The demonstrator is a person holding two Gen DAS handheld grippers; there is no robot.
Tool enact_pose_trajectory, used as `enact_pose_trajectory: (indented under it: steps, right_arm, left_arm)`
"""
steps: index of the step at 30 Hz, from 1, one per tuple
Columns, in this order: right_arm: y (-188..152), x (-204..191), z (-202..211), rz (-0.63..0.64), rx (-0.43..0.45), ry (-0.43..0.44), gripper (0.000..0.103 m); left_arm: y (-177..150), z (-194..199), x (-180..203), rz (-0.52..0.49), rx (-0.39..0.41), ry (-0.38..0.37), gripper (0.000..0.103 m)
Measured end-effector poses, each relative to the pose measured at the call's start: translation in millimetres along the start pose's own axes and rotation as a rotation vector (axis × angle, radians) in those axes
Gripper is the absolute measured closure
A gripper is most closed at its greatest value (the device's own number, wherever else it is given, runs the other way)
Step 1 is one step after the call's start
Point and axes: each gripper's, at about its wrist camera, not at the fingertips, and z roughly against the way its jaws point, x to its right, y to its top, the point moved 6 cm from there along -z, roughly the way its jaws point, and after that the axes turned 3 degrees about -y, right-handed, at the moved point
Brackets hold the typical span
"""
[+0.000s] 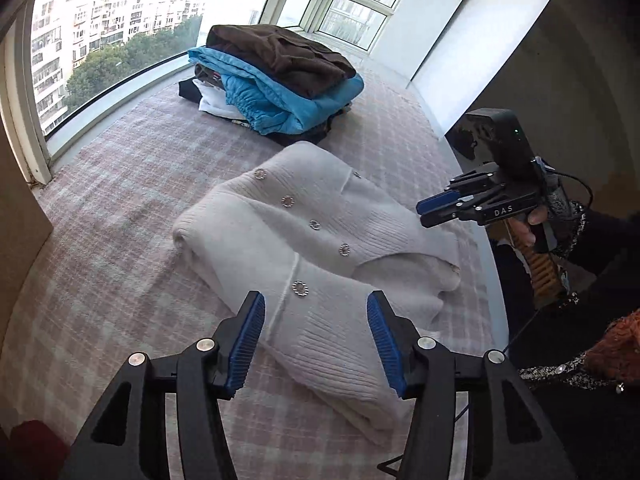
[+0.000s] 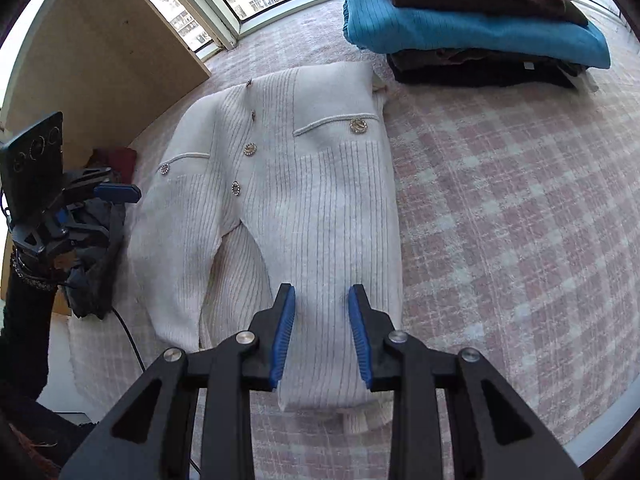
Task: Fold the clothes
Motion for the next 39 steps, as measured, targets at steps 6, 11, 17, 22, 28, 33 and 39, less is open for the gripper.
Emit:
enact_pose_trajectory:
  steps: [6, 11, 17, 22, 28, 33, 39]
  right_arm:
    - [-11, 3, 33, 0.068, 0.032, -0.025, 0.06]
    - [29, 31, 38, 0.021, 0.185, -0.099, 0.043]
    - [34, 34, 2, 0.046, 0.131, -0.036, 0.043]
    - [22, 29, -5, 0.051, 0.143, 0.042, 0.043]
    - [13, 8, -14, 0.128, 0.146, 0.107, 0.035]
    - [10, -18, -22, 0.227, 0.128, 0.102, 0.046]
    - [15, -31, -30, 0.131, 0.083, 0.27, 0.068]
  left_arm:
    - [-51, -42, 16, 0.114, -0.092, 0.01, 0.053]
    - [-42, 0, 11, 0.255, 0.027, 0.107, 0.033]
    - [-48, -19, 10, 0.389, 0.038, 0.206, 0.027]
    - [-59, -45, 9, 0.408, 0.024, 0.279, 0.027]
    - [-63, -66, 23, 0.356, 0.003, 0.335, 0.003]
    - [-63, -71, 29, 0.34, 0.017, 0.37, 0.004]
    - [-74, -55, 19, 0.462, 0.113, 0.234, 0.074]
